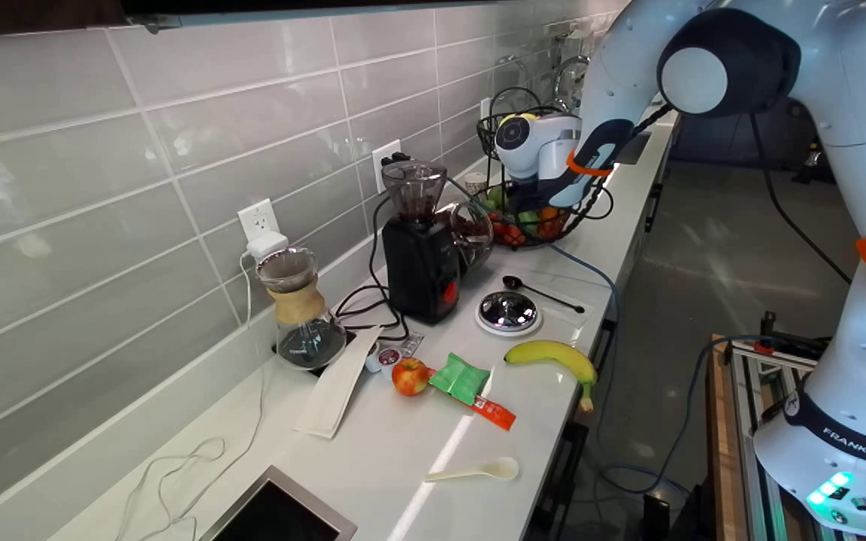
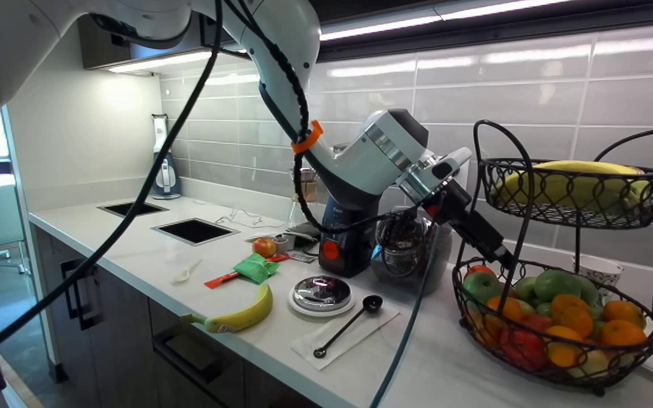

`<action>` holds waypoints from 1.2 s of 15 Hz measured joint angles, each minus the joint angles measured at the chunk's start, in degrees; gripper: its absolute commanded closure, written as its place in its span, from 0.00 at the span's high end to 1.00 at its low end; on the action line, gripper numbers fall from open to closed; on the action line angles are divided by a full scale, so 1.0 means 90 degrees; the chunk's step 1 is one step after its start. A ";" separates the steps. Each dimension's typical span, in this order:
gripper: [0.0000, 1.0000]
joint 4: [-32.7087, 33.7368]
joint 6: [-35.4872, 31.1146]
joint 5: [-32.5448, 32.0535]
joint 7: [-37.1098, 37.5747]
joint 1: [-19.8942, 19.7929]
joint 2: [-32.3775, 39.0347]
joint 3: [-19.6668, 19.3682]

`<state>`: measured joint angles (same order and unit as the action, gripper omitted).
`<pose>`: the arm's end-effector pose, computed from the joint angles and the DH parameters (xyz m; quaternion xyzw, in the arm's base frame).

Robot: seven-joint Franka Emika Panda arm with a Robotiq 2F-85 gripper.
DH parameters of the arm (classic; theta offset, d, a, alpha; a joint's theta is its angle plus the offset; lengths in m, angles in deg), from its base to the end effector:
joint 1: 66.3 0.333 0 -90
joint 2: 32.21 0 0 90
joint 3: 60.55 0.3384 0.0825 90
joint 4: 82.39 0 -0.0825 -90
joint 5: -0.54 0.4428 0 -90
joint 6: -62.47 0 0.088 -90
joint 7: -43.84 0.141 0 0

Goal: Move the clementine from the counter top to the fruit rack where the other clementines are

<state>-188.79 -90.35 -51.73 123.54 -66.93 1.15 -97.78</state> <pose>0.6007 -0.4165 0.2385 0.7700 -0.4832 0.2392 0.3413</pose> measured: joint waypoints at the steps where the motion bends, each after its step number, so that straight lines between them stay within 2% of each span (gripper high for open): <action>1: 1.00 -0.0001 0.0009 0.0001 -0.0015 -0.0060 -0.0024 0.0076; 5: 1.00 -0.0008 0.0119 0.0007 -0.0110 -0.0298 -0.0194 0.0385; 14: 1.00 -0.0029 0.1361 0.0047 -0.0624 -0.0624 -0.0947 0.1242; 18: 1.00 -0.0034 0.2079 0.0653 -0.1351 -0.0817 -0.1253 0.1717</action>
<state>-189.10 -71.64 -45.86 111.39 -74.28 -10.13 -82.33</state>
